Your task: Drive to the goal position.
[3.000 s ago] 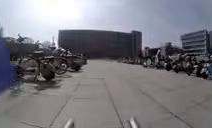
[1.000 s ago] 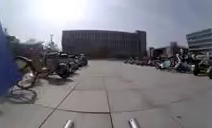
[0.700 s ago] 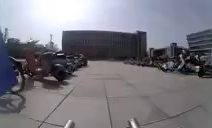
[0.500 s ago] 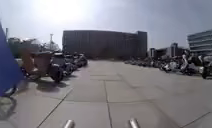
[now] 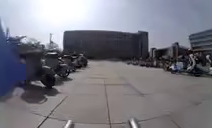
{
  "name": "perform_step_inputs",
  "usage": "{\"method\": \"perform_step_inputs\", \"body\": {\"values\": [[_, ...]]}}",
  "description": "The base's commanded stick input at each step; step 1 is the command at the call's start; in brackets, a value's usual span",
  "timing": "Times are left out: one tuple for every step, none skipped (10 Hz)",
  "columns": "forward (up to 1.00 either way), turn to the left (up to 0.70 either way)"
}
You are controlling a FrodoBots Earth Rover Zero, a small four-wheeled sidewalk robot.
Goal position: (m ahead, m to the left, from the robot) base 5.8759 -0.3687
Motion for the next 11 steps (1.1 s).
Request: {"method": "perform_step_inputs", "body": {"values": [[1.00, 0.00], [1.00, 0.00], [1.00, 0.00], [1.00, 0.00], [1.00, 0.00], [1.00, 0.00], [1.00, 0.00], [1.00, 0.00], [1.00, 0.00], [1.00, 0.00], [1.00, 0.00]]}}
